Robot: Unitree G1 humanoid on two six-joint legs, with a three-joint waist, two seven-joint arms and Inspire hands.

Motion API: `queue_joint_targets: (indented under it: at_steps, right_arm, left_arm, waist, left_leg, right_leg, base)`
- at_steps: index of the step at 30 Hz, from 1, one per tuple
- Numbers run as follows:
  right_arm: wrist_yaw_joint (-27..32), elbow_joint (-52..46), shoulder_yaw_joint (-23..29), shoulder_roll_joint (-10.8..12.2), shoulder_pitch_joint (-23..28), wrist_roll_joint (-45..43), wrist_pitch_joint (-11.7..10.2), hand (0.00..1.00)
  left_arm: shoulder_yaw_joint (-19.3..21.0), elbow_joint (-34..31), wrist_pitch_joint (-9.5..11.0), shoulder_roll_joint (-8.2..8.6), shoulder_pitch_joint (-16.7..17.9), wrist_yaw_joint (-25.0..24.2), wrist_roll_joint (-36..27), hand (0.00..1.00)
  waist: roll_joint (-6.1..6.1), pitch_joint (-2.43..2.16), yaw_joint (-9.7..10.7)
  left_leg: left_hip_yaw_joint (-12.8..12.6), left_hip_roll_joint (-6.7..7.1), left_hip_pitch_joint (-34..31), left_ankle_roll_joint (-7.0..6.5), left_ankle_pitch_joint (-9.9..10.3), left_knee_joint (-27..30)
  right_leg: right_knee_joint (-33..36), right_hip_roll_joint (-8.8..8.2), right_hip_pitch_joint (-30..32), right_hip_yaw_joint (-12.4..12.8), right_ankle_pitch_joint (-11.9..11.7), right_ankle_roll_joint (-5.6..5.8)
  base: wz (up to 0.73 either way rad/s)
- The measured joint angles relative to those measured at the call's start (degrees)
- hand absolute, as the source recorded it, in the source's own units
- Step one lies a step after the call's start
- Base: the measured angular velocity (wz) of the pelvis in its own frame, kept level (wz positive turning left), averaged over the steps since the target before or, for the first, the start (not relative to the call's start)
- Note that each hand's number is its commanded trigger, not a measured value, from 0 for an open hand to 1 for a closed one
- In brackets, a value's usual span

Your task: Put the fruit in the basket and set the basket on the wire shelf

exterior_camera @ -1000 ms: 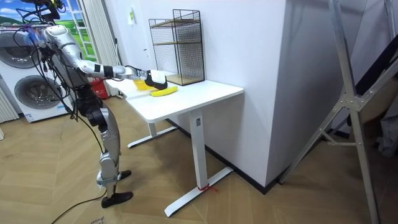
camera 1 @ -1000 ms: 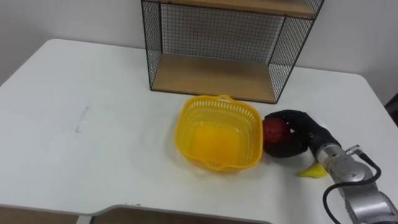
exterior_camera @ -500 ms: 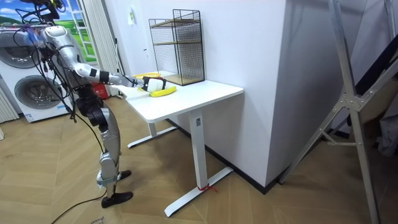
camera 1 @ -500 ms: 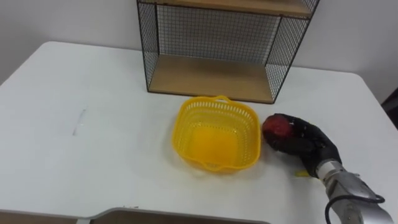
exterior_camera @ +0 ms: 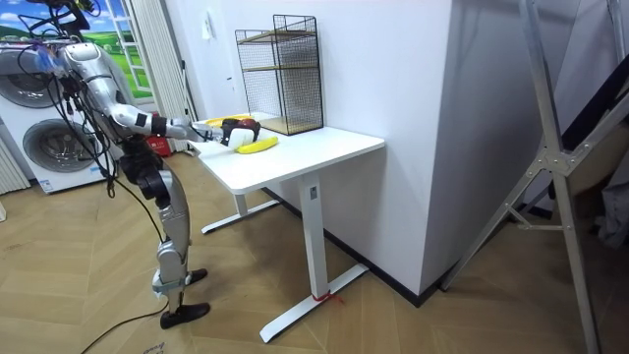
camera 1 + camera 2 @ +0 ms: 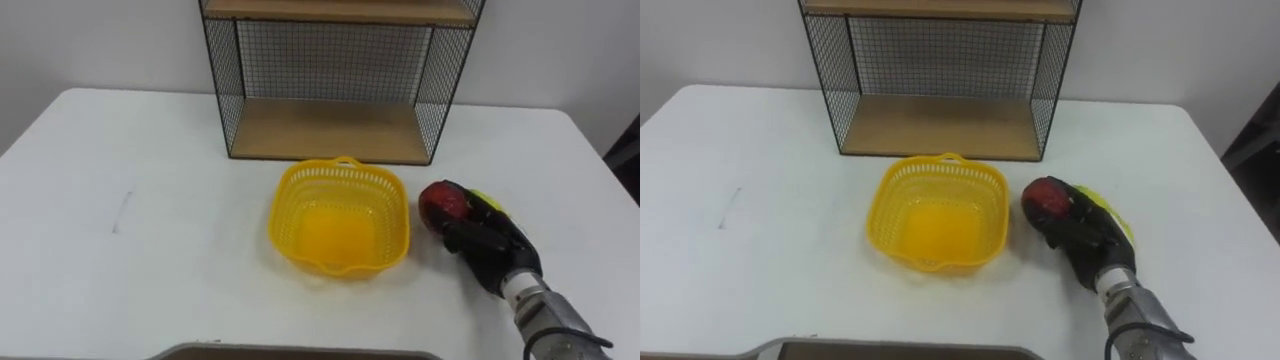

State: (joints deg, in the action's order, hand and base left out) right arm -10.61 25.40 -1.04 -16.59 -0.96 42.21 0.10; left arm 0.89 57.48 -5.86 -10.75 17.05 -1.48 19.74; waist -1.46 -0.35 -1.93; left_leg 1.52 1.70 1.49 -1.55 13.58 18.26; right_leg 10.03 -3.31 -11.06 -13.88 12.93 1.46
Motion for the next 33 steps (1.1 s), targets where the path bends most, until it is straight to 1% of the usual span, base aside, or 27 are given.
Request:
queue_joint_targets:
  at_steps: [1, 3, 4, 5, 7, 11, 14, 16, 18, 20, 21, 22, 24, 27, 28, 30, 31, 32, 33]
  right_arm:
    - [0.1, -1.8, 0.0, 0.0, 0.0, 0.1, 0.0, 1.00]
    - [0.1, -5.2, 0.0, 0.1, 0.0, 0.2, 0.0, 1.00]
    - [0.1, -7.4, 0.0, 0.2, -0.1, 0.4, 0.0, 1.00]
    - [0.1, -8.4, -0.1, 0.2, -0.1, 0.5, 0.0, 1.00]
    - [0.1, -11.8, -0.1, 0.2, -0.1, 0.6, 0.0, 1.00]
    - [0.1, -14.4, -0.1, 0.4, -0.2, 0.3, 0.0, 1.00]
    - [-0.1, -15.0, -0.1, 0.3, -1.2, -5.7, 0.0, 1.00]
    - [-0.1, -16.6, -0.1, 0.4, -1.5, -9.8, 0.0, 1.00]
    - [-0.1, -18.8, -0.1, 0.3, -1.6, -11.4, 0.0, 1.00]
    - [0.0, -20.0, -0.3, 0.3, -2.4, -13.0, 0.0, 1.00]
    - [0.1, -20.9, -0.3, 0.0, -2.7, -15.7, 0.0, 1.00]
    - [0.0, -22.1, -0.6, -0.1, -2.7, -18.1, 0.0, 1.00]
    - [-0.6, -23.4, -1.1, -0.3, -2.7, -21.1, 0.0, 1.00]
    - [-2.1, -25.2, -2.4, -1.0, -2.7, -24.7, 0.0, 1.00]
    - [-2.7, -25.7, -2.8, -1.0, -2.9, -26.0, 0.0, 1.00]
    - [-3.3, -25.7, -3.5, -1.0, -3.9, -29.0, 0.0, 1.00]
    - [-3.3, -25.7, -4.1, -1.2, -4.5, -30.7, 0.0, 1.00]
    - [-3.3, -25.7, -4.4, -1.2, -4.7, -31.7, 0.0, 0.99]
    - [-3.3, -25.7, -4.8, -1.2, -4.8, -33.4, 0.0, 0.84]
  left_arm:
    - [0.0, -0.1, 0.0, 0.06, -0.1, 0.0, 0.0, 0.00]
    - [0.0, -0.1, 0.0, 0.09, 0.0, 0.0, 0.0, 0.00]
    - [0.1, -0.1, 0.0, 0.09, 0.0, 0.0, 0.0, 0.00]
    - [0.1, -0.1, 0.0, 0.09, 0.0, 0.0, 0.0, 0.00]
    - [0.0, -0.1, 0.0, 0.13, 0.0, 0.0, 0.0, 0.00]
    - [0.1, -0.1, 0.0, 0.26, -0.4, -0.1, 0.1, 0.00]
    - [0.1, 0.0, 0.0, 0.62, -0.9, 0.0, 0.1, 0.00]
    - [0.1, 0.0, 0.0, 0.86, -1.0, 0.0, 0.0, 0.00]
    - [0.0, 0.0, 0.0, 0.93, -1.0, 0.0, 0.0, 0.00]
    - [0.0, 0.0, 0.0, 0.90, -1.1, 0.0, 0.1, 0.00]
    - [0.0, 0.0, 0.1, 0.82, -1.5, 0.0, 0.1, 0.00]
    - [0.0, 0.0, 0.3, 0.63, -1.7, 0.0, 0.0, 0.00]
    - [0.0, 0.0, 0.9, 0.36, -1.8, 0.0, 0.0, 0.00]
    - [0.0, 0.0, 1.2, 0.28, -2.1, -0.2, -0.1, 0.00]
    - [0.0, 0.2, 1.4, 0.26, -2.2, -0.1, -0.1, 0.00]
    - [0.0, 0.4, 1.4, 0.23, -2.4, 0.0, -0.1, 0.00]
    - [-0.1, 0.5, 1.4, 0.16, -2.5, -0.1, 0.0, 0.00]
    - [-0.1, 0.5, 1.4, 0.13, -2.5, -0.1, 0.0, 0.00]
    - [-0.3, 0.5, 1.4, 0.03, -2.5, -0.2, -0.1, 0.00]
  waist:
    - [0.19, 0.18, 0.0]
    - [0.37, 0.23, -0.1]
    - [0.45, 0.37, -0.1]
    - [0.44, 0.42, -0.2]
    - [0.44, 0.42, -0.4]
    - [0.53, 0.43, -1.5]
    - [0.57, 0.47, -1.6]
    - [0.48, 0.48, -2.1]
    - [0.44, 0.47, -2.3]
    - [0.06, 0.52, -2.3]
    - [-0.22, 0.47, -2.4]
    - [-0.70, 0.53, -2.6]
    - [-1.30, 0.65, -2.8]
    - [-2.23, 0.56, -3.2]
    - [-2.45, 0.59, -3.5]
    - [-2.47, 0.60, -3.4]
    - [-2.34, 0.69, -3.3]
    - [-2.29, 0.72, -3.3]
    - [-2.22, 0.74, -3.4]
  left_leg:
    - [-0.1, -0.01, -0.1, 0.00, 0.0, -0.1]
    - [-0.4, -0.04, -0.2, 0.00, 0.0, -0.4]
    - [-0.4, -0.04, -0.3, 0.00, 0.0, -0.5]
    - [-0.5, -0.04, -0.3, 0.00, 0.0, -0.5]
    - [-0.5, -0.04, -0.3, 0.01, 0.0, -0.3]
    - [-0.5, -0.04, -0.1, 0.01, 0.0, -0.6]
    - [-0.3, -0.05, 0.0, 0.01, 0.0, -0.6]
    - [-0.7, -0.12, 0.1, 0.00, 0.0, -0.7]
    - [-0.9, -0.13, 0.2, -0.02, 0.0, -0.7]
    - [-1.0, -0.13, 0.3, -0.07, 0.0, -0.7]
    - [-1.0, -0.12, 0.3, -0.09, -0.1, -0.7]
    - [-1.0, -0.13, 0.2, -0.10, -0.1, -0.7]
    - [-1.0, -0.11, 0.2, -0.10, -0.1, -0.7]
    - [-1.2, -0.06, 0.1, -0.13, -0.1, -0.7]
    - [-1.1, -0.06, 0.0, -0.14, 0.0, -0.7]
    - [-0.9, -0.07, -0.3, -0.14, -0.1, -0.6]
    - [-0.7, -0.10, -0.4, -0.14, -0.1, -0.6]
    - [-0.9, -0.12, -0.4, -0.14, -0.1, -0.6]
    - [-0.9, -0.15, -0.3, -0.13, -0.1, -0.7]
  right_leg:
    - [0.1, -0.02, 0.2, 0.2, 0.0, 0.00]
    - [0.1, -0.03, 0.2, 0.4, 0.0, 0.00]
    - [0.1, -0.04, 0.3, 0.4, 0.0, 0.00]
    - [0.1, -0.06, 0.3, 0.4, 0.0, 0.00]
    - [0.1, -0.08, 0.3, 0.3, 0.0, 0.01]
    - [0.1, -0.08, 0.2, 0.4, 0.0, 0.01]
    - [0.6, -0.09, 0.3, 0.3, 0.0, 0.01]
    - [0.6, -0.09, 0.2, 0.7, 0.0, 0.01]
    - [0.7, -0.10, 0.2, 1.1, 0.0, 0.01]
    - [0.7, -0.15, 0.2, 1.0, 0.0, 0.01]
    - [0.7, -0.17, 0.2, 1.0, 0.0, 0.01]
    - [0.7, -0.16, 0.2, 1.1, 0.0, 0.01]
    - [0.5, -0.16, 0.3, 1.2, 0.0, 0.01]
    - [0.6, -0.19, 0.9, 1.5, 0.0, 0.03]
    - [0.6, -0.18, 0.9, 1.6, 0.0, 0.07]
    - [0.7, -0.15, 1.0, 1.6, -0.1, 0.07]
    - [0.7, -0.09, 1.0, 1.6, -0.2, 0.05]
    - [0.7, -0.06, 1.0, 1.7, -0.3, 0.05]
    - [0.7, -0.02, 1.0, 1.9, -0.3, 0.05]
  base:
    - [-0.06]
    - [-0.06]
    - [-0.03]
    - [0.00]
    - [0.00]
    - [0.00]
    - [0.01]
    - [-0.06]
    - [-0.07]
    - [-0.02]
    - [0.00]
    - [0.00]
    - [-0.02]
    - [-0.04]
    - [-0.03]
    - [0.00]
    - [0.04]
    - [0.00]
    - [0.00]
